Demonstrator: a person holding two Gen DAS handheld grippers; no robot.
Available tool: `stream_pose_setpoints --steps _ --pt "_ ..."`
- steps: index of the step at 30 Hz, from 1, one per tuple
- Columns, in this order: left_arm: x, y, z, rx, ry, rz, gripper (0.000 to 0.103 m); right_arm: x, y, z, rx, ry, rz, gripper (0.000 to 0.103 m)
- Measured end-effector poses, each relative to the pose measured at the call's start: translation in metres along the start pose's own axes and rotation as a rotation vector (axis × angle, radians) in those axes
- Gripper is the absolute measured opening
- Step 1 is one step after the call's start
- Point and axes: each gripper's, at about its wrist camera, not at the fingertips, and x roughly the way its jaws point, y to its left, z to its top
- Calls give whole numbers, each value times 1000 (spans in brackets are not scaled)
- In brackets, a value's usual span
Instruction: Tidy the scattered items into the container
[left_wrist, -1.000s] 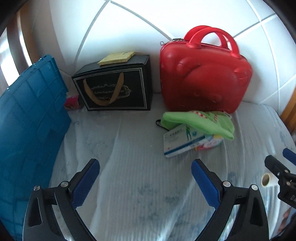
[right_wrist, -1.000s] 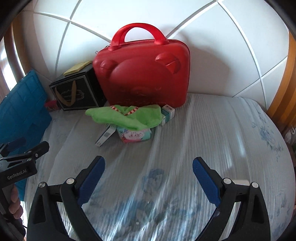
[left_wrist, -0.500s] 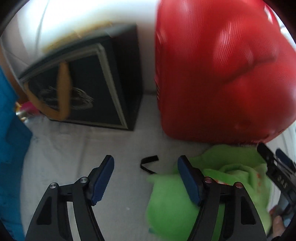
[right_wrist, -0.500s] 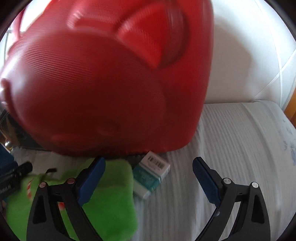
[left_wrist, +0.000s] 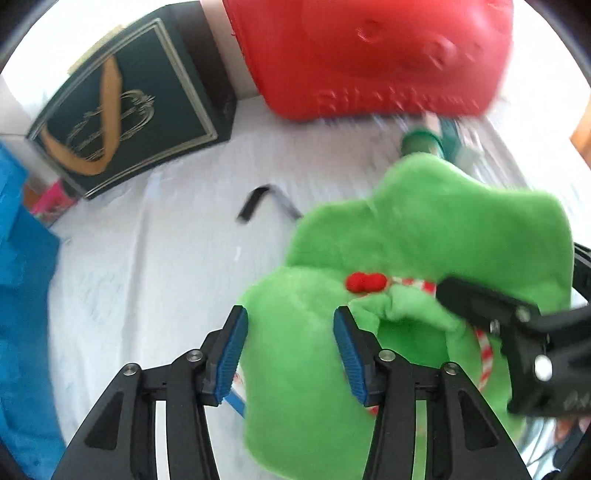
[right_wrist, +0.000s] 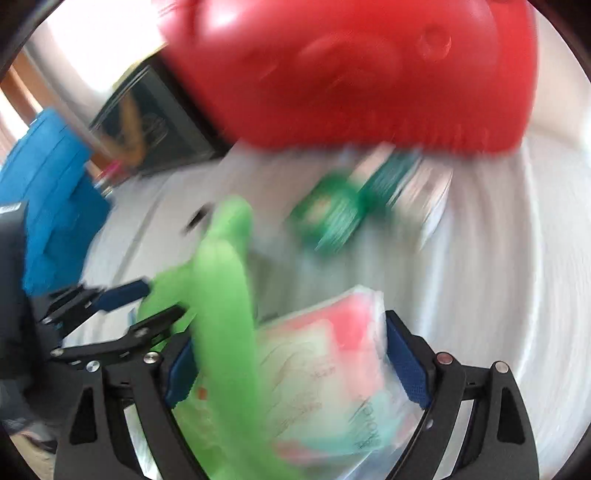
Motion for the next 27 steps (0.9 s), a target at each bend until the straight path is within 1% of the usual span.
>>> stream_pose_setpoints --steps 1,3,4,5,7,8,10,11,12,14,16,17,18,20,21,22,24,25,27 --pt "-7 3 -7 -7 0 -7 49 -5 5 -14 9 17 7 90" --pt "-26 11 -10 -42 -36 -7 55 -17 12 -34 21 48 19 90" --pt "-36 16 -11 -60 -55 -6 65 -25 14 -41 23 54 21 90" --pt "-44 21 -8 -85 -81 0 75 -37 15 -43 17 30 8 90" --pt "-56 28 5 -130 -134 13 81 -63 8 -34 20 -71 -64 90" --pt "-59 29 14 -149 -159 19 81 -73 3 -26 31 -123 -97 90" --pt "-51 34 37 -178 -183 14 81 -85 -10 -8 72 -210 -137 90" --pt "-43 31 47 -180 -181 0 81 -89 -16 2 91 -250 -156 90" --pt "-35 27 57 -179 -176 -17 81 -86 -20 12 102 -270 -169 90" --pt "-16 16 79 -172 -165 -40 81 -71 -30 35 113 -273 -176 90" --pt "3 8 102 -168 -162 -3 81 -52 -44 52 137 -270 -185 90" --pt "14 6 112 -182 -154 25 81 -45 -52 60 151 -270 -209 90" --pt "25 6 123 -200 -145 54 79 -37 -55 67 161 -268 -255 90" --pt "46 6 133 -226 -114 60 72 -24 -63 79 177 -269 -338 90" --pt "56 6 138 -239 -97 60 71 -18 -69 81 183 -274 -381 90" --pt "66 5 140 -246 -79 31 71 -14 -74 83 191 -281 -418 90" --pt "82 -1 142 -240 -43 -35 71 -7 -85 83 223 -280 -431 90" --pt "84 -5 140 -230 -38 -77 71 -4 -89 83 233 -269 -424 90" --pt "77 -14 137 -182 -65 -71 69 -1 -89 84 217 -216 -364 90"
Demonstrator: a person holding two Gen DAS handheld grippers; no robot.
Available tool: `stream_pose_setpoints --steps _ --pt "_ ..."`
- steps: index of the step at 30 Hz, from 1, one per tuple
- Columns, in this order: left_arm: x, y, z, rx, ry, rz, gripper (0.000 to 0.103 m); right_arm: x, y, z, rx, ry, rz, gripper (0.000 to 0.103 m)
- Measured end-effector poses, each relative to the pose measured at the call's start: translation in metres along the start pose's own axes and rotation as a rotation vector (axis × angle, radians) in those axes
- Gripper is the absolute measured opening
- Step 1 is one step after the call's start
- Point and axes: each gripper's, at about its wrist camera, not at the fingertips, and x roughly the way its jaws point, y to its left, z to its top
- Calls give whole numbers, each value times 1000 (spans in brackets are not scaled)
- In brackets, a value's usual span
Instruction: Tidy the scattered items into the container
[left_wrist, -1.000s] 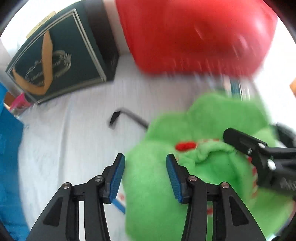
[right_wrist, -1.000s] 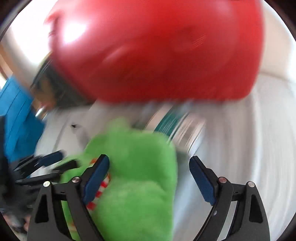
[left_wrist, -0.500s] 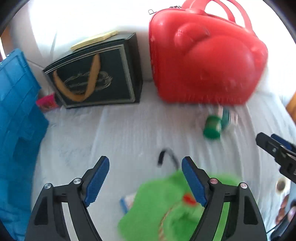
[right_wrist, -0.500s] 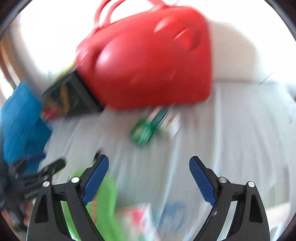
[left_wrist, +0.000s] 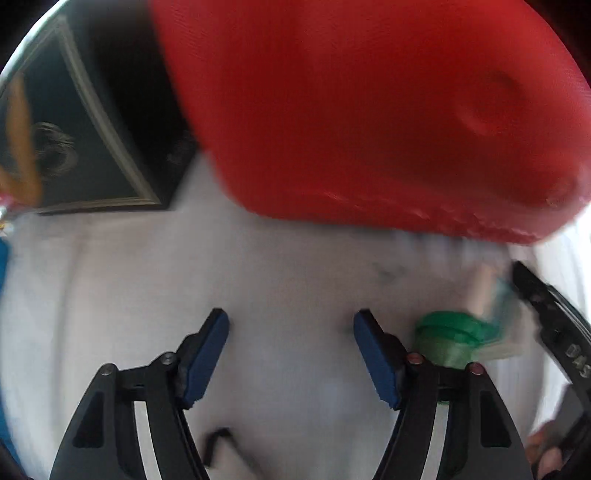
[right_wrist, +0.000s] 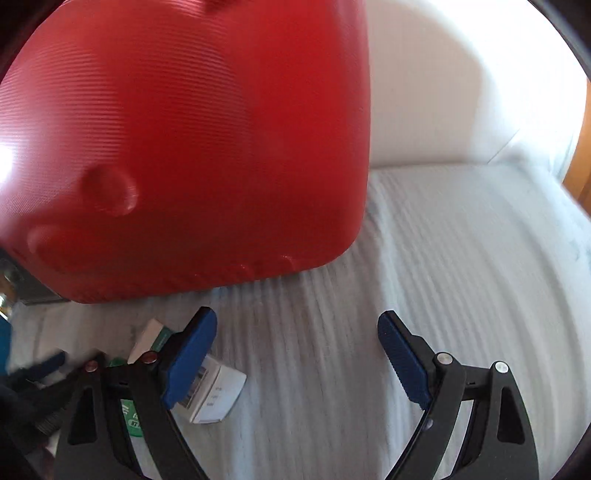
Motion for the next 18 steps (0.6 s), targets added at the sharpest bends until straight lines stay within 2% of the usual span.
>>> stream_pose_setpoints --steps 1,2,3,6,12,15,18 --pt "-5 -4 -4 28 -1 2 69 1 1 0 -10 28 28 90" --pt "-10 -7 -8 56 0 3 63 2 2 0 -25 61 59 90" --pt "-13 -7 -14 73 17 9 60 2 8 -4 -60 108 94 90" --pt "-24 4 -40 85 83 -12 60 -9 30 -26 -189 222 114 90" --pt "-78 33 -112 97 123 20 61 -63 58 -96 -243 319 242 89" --pt "-113 42 -141 123 81 45 62 -93 66 -131 -263 328 250 89" --pt "-155 63 -163 109 1 98 76 -137 66 -149 -236 271 227 89"
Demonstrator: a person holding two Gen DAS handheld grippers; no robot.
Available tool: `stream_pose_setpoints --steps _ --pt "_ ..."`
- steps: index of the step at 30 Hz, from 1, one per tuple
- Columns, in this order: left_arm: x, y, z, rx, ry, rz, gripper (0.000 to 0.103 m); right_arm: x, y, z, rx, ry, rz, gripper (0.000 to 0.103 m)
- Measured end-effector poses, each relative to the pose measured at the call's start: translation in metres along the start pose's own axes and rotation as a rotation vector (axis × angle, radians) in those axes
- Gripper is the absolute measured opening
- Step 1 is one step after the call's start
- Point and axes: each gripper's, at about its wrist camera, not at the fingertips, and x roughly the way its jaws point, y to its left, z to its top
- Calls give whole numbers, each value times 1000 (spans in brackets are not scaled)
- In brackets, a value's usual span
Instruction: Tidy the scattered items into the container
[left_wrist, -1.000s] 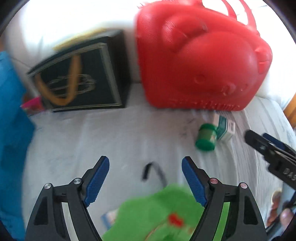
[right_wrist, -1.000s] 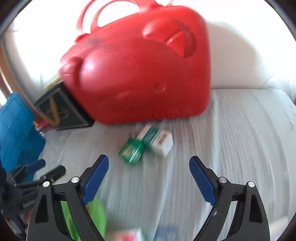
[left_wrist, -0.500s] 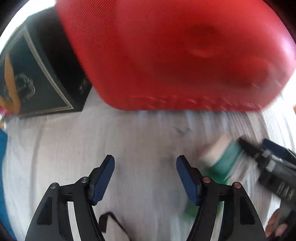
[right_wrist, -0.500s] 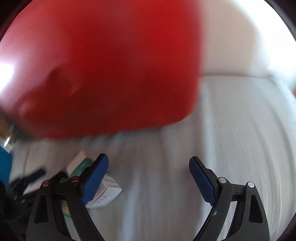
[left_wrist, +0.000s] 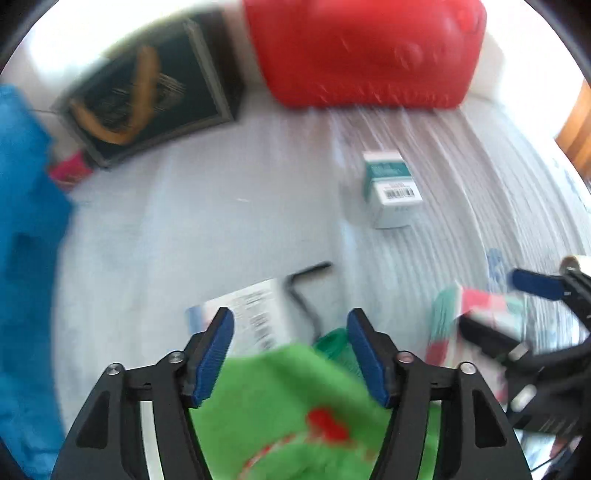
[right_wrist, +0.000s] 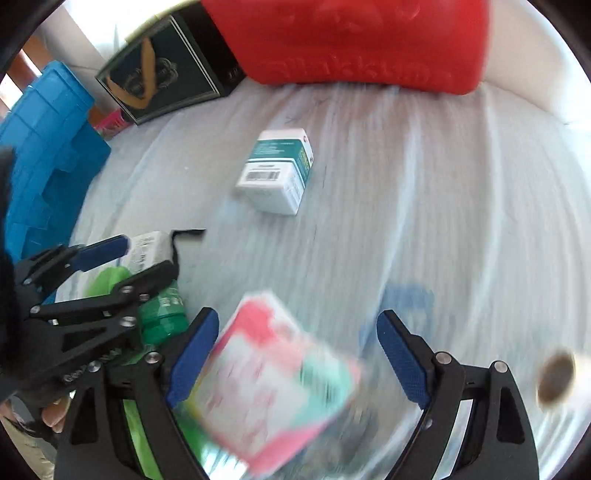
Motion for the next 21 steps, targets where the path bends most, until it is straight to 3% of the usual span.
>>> stream_pose_setpoints --steps 1,4,11,14,17,21 --pt "-13 12 -7 -18 -28 24 83 -16 1 -6 23 -41 -21 89" --pt "-34 40 -30 -50 -31 55 83 -43 0 -21 62 -110 -67 93" --pt "-27 70 -84 -109 115 147 83 -26 46 -46 7 -31 -44 93" --pt "-35 83 -100 -171 104 139 83 -8 82 -60 -73 -16 42 93" --pt "-56 101 -105 -213 51 152 83 9 113 -70 -116 24 186 93" --pt "-73 109 -103 -247 12 107 83 18 134 -85 -146 46 194 93"
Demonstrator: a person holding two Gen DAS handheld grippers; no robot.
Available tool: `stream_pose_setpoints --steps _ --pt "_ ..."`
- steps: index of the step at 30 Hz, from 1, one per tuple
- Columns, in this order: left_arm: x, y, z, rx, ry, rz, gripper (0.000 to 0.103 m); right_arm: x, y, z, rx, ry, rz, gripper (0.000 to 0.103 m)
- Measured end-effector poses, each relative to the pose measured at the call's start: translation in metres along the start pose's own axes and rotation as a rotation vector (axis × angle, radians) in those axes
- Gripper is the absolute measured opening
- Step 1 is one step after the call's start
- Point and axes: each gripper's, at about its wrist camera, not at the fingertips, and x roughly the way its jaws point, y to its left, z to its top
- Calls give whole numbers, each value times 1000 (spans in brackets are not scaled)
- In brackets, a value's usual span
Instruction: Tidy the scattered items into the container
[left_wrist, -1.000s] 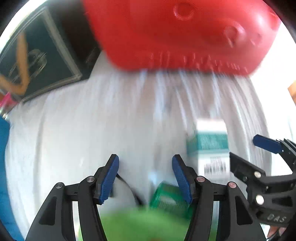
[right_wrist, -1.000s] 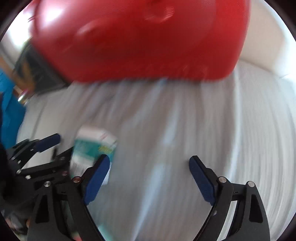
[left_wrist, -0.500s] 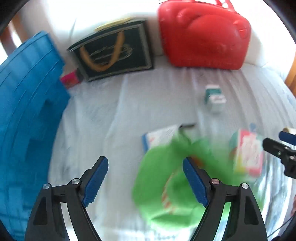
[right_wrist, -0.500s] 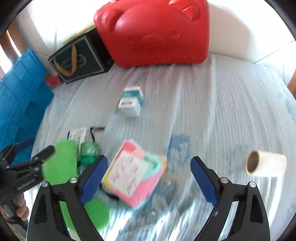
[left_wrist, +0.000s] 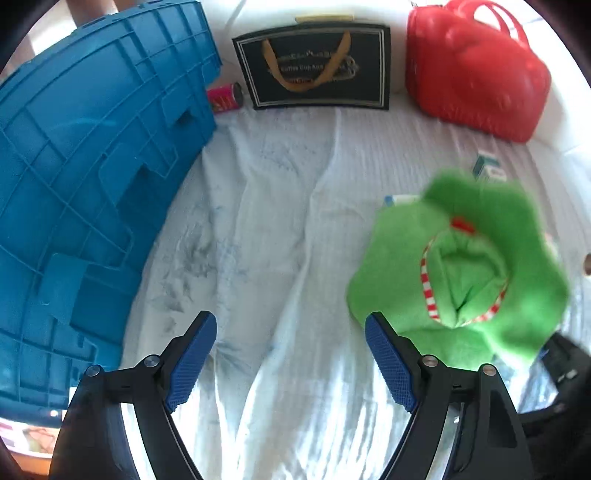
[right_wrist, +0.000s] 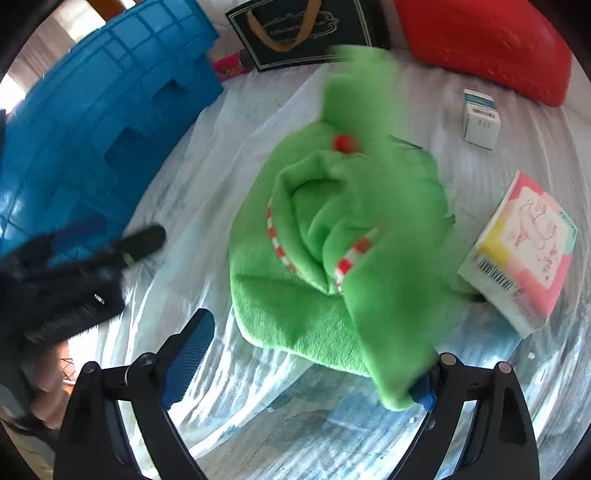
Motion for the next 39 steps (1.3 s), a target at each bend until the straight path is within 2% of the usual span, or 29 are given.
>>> stream_pose_setpoints --steps 3,8,12,15,16,18,19,21,22,29,30,33,35,36,38,39 --pt "-5 -15 5 -3 -11 -90 86 -8 -9 -8 42 -17 -7 93" --pt "9 -67 3 71 13 -160 86 -54 -50 -26 135 -98 -106 93" --pt "31 -106 -1 112 51 -161 86 -85 -94 -43 240 -156 -225 93" --pt "55 -126 -3 143 78 -125 86 -98 -117 -47 305 -192 -258 93" --pt "64 -131 -4 155 88 -109 74 -100 -122 -45 315 -202 -265 94" --pt "71 -139 -5 168 83 -100 61 -101 -130 -40 324 -211 -280 98" --pt "68 -138 -4 170 72 -117 42 -99 -133 -36 324 -212 -287 103" --pt "62 -130 3 159 56 -112 7 -89 -131 -27 315 -207 -286 103" --pt "60 -126 6 152 49 -107 4 -85 -130 -23 310 -205 -286 103" --pt "63 -89 27 83 3 -30 3 -55 -119 17 312 -204 -318 103" --pt "67 -85 29 79 2 -7 3 -49 -119 21 317 -197 -321 103" --pt "75 -71 29 49 33 -9 3 -28 -120 25 293 -138 -348 103" --pt "73 -63 27 44 52 -41 8 -17 -120 22 259 -98 -367 99" --pt "69 -61 27 47 58 -69 12 -14 -120 20 244 -80 -380 94" --pt "53 -62 29 44 28 -101 51 -20 -124 11 246 -68 -409 90" --pt "46 -62 31 41 -2 -113 87 -24 -127 7 249 -72 -412 85"
